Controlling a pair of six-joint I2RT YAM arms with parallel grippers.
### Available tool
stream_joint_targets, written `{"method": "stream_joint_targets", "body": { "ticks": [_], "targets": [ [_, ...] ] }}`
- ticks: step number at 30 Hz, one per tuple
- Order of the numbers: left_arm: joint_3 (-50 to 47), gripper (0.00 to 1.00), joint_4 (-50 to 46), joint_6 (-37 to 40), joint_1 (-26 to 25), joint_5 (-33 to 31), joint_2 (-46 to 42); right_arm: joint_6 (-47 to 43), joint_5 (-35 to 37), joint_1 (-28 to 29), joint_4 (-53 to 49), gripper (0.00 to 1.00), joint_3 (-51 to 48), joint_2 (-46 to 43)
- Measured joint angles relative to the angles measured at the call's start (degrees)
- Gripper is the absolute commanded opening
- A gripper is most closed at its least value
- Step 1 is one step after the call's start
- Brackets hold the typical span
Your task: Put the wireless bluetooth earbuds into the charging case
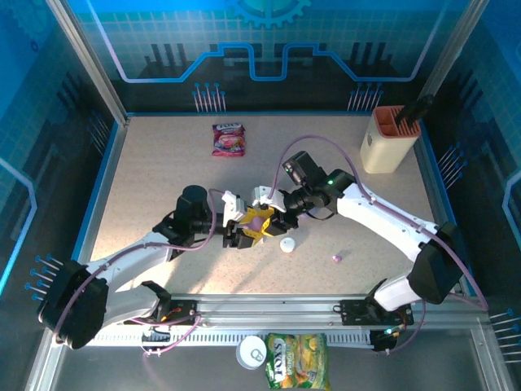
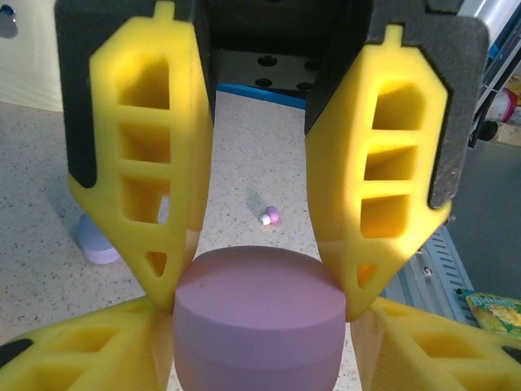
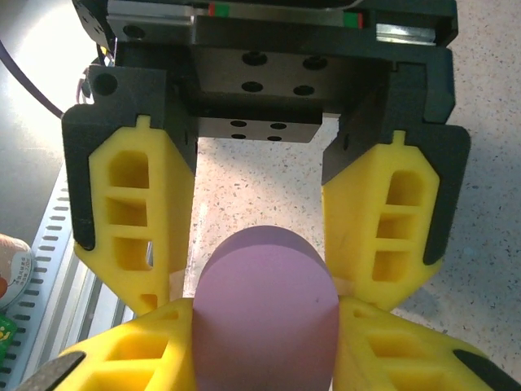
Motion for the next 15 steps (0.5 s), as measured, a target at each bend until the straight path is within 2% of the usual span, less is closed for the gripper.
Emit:
{"method": "stream_joint_targets", "body": {
  "ticks": [3,10,15],
  "targets": [
    [0.0,0.53,0.0,0.0,0.0,0.0,0.2,0.0,0.1,0.0,0.0,0.36,0.0,0.0],
    [0.0,0.64,0.0,0.3,0.0,0.0,0.3,0.3,0.4,0.0,0.0,0.35,0.0,0.0],
    [0.0,0.65,0.0,0.5,-0.1,0.0,0.3,0.5,0.5,0.0,0.5,0.35,0.0,0.0]
  ]
}}
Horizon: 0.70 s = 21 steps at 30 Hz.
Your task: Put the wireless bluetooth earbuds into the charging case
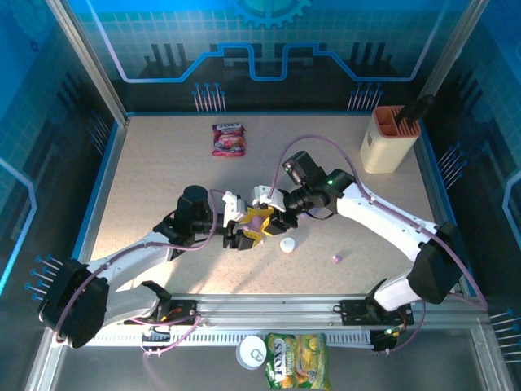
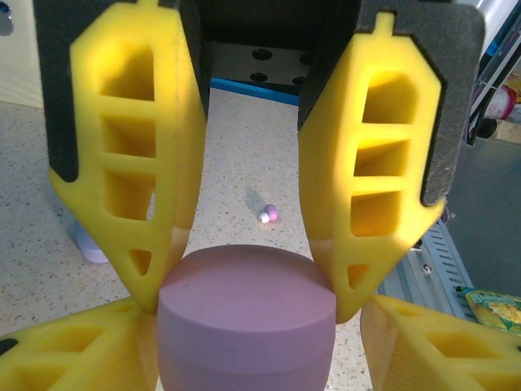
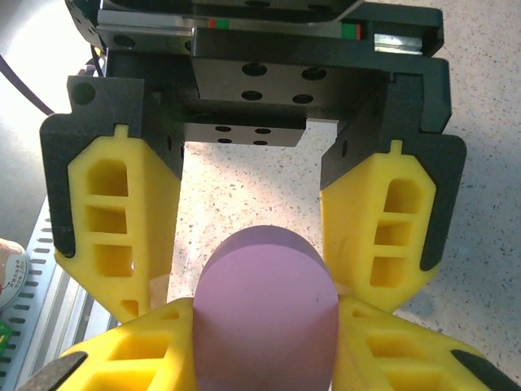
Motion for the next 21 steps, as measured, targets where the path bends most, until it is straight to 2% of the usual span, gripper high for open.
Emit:
{"method": "stream_joint_targets", "body": {
  "ticks": [3,13,21],
  "targets": [
    [0.0,0.72,0.0,0.5,0.0,0.0,0.0,0.2,0.0,0.0,0.0,0.35,0.0,0.0],
    [0.0,0.68,0.0,1.7,0.0,-0.3,0.0,0.2,0.0,0.0,0.0,0.35,0.0,0.0],
    [0.0,0.73,-0.1,2.0,0.0,-0.7,0.8,0.3,0.0,0.0,0.0,0.35,0.0,-0.5]
  ]
}}
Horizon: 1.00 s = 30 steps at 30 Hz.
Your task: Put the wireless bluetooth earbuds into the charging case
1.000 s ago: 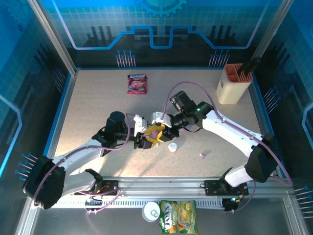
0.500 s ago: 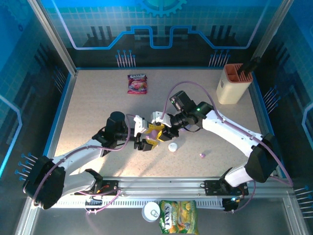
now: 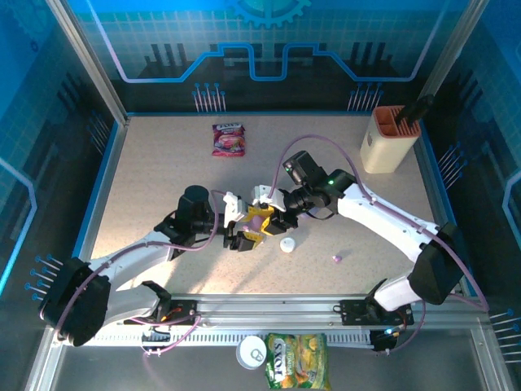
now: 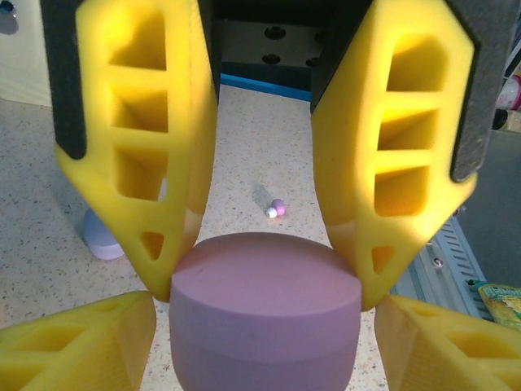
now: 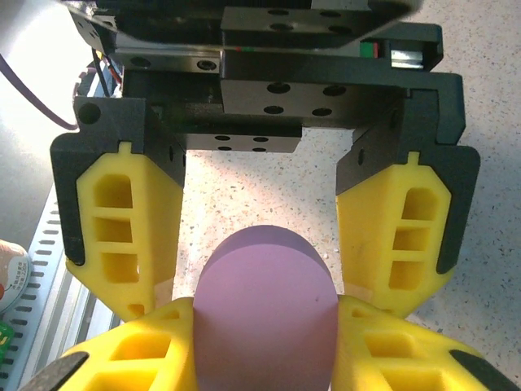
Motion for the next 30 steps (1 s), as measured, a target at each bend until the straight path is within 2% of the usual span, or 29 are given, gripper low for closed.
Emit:
{"method": "stream_joint_targets", "body": {
  "ticks": [3,7,10,21,24,27,30],
  "targets": [
    [0.0,0.69,-0.1,0.5,0.0,0.0,0.0,0.0,0.0,0.0,0.0,0.34,0.0,-0.2],
    [0.0,0.59,-0.1,0.8,0.0,-0.2,0.0,0.0,0.0,0.0,0.3,0.34,0.0,-0.3],
    [0.0,0.57,-0.1,0.7,0.0,-0.2,0.0,0.0,-0.1,0.0,0.5,0.34,0.0,-0.3],
    [0.0,0.43,0.2,0.5,0.0,0.1,1.0,0.0,0.0,0.0,0.6,0.34,0.0,-0.2],
    [0.0,0.43,0.6,0.2,0.0,0.4,1.6,0.1,0.1,0.0,0.5,0.34,0.0,-0.1],
    [0.0,0.49,1.5,-0.8,0.0,0.7,2.0,0.2,0.2,0.0,0.4,0.34,0.0,-0.1],
    [0.0,0.49,2.3,-1.4,-0.1,0.7,2.5,0.2,0.0,0.0,0.6,0.34,0.0,0.2]
  ]
}}
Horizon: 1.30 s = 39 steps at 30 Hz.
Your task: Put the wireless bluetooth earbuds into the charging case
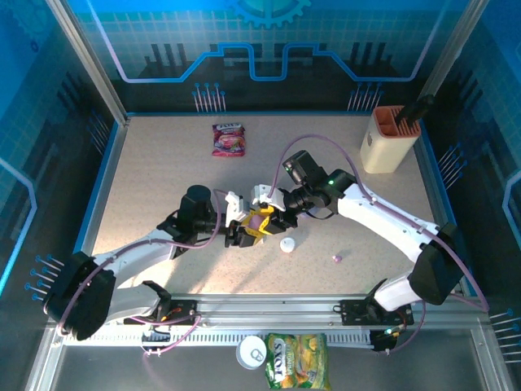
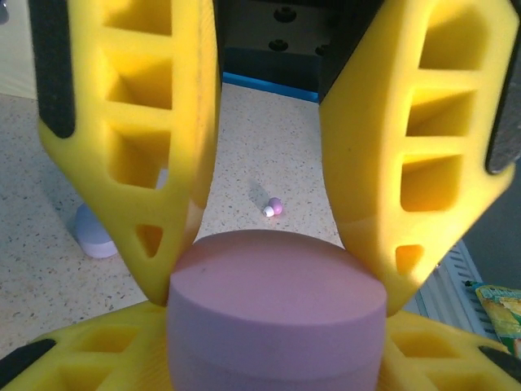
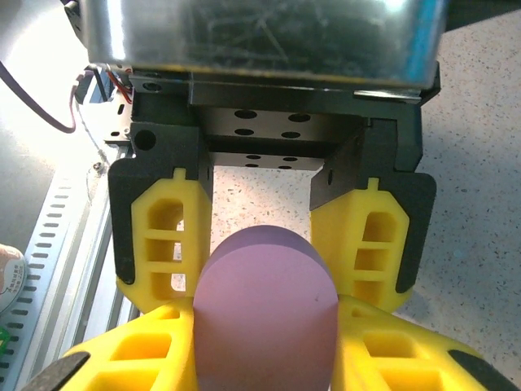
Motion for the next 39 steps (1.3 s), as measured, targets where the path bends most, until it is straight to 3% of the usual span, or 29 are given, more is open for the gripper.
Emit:
{"method": "stream_joint_targets", "body": {
  "ticks": [10,16,19,39],
  "targets": [
    [0.0,0.36,0.0,-0.9,0.0,0.0,0.1,0.2,0.2,0.0,0.2,0.38,0.0,0.3],
    [-0.1,0.34,1.0,-0.7,0.0,0.0,0.1,2.1,1.0,0.0,1.5,0.66,-0.1,0.3],
    [-0.6,0.35,2.0,-0.7,0.0,0.0,-0.1,3.5,2.2,-0.1,3.8,0.73,-0.9,-0.3],
    [-3.3,0.36,8.4,-2.2,1.0,-0.2,-0.3,11.3,3.8,-3.5,12.2,0.77,-5.7,-5.9]
  ]
}}
